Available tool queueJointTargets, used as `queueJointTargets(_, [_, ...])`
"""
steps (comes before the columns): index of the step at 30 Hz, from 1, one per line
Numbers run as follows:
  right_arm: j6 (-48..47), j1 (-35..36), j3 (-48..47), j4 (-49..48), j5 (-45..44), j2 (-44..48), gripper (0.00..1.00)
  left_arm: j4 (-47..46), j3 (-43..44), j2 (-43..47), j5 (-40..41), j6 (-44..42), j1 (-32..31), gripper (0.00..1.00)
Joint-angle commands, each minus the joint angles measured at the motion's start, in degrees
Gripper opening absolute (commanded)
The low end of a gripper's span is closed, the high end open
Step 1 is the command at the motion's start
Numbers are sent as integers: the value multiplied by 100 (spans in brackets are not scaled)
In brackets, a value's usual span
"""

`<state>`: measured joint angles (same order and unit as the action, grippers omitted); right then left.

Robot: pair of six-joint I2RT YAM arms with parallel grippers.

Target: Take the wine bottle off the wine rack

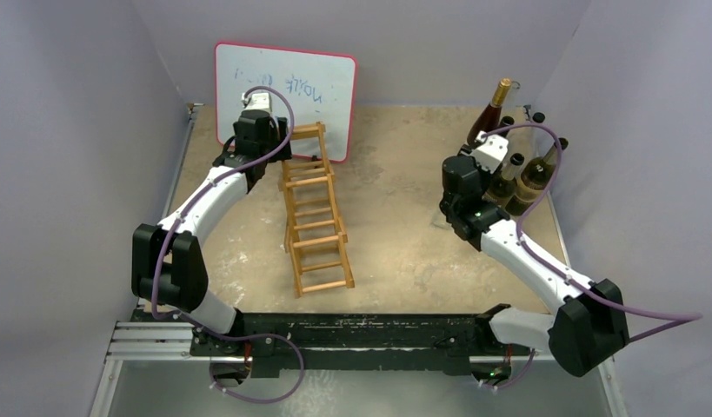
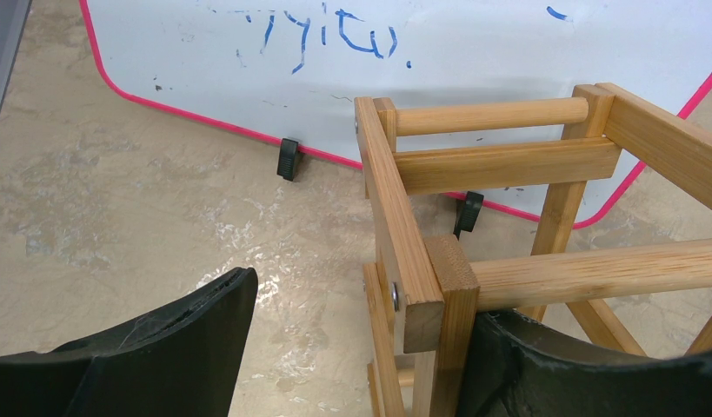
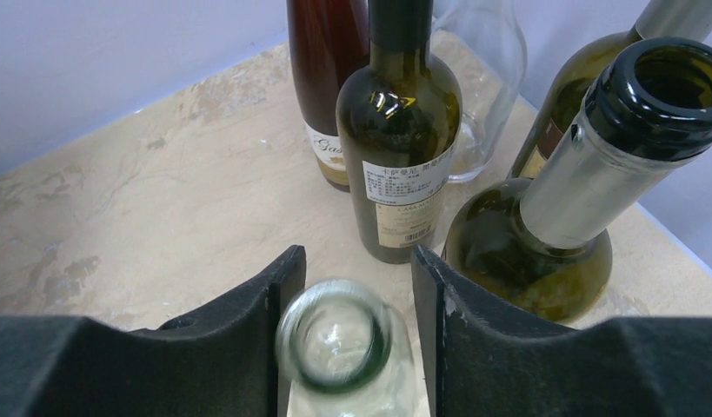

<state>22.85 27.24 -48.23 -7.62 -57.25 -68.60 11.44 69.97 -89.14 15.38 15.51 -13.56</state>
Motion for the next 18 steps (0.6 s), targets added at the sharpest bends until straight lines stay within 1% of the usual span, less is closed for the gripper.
queueJointTargets(1, [-167,-26,-54,-201,57,217,52,-371,183,182,18,93,69,72])
queueJointTargets(7, [-265,-22,-38,-172,202,444,61,-371,171,189,37,93,64,72])
queueJointTargets(12, [-562,-23,-25,-232,538,741,74,-360,180,233,27,86,64,72])
queueJointTargets(16, [-831,-24,-46,-229,943,1012,84,-374,175,432,-54,80,64,77])
queueJointTargets(18, [-942,-17,-67,-211,1161,1178,90,-416,145,576,-143,59,56,80])
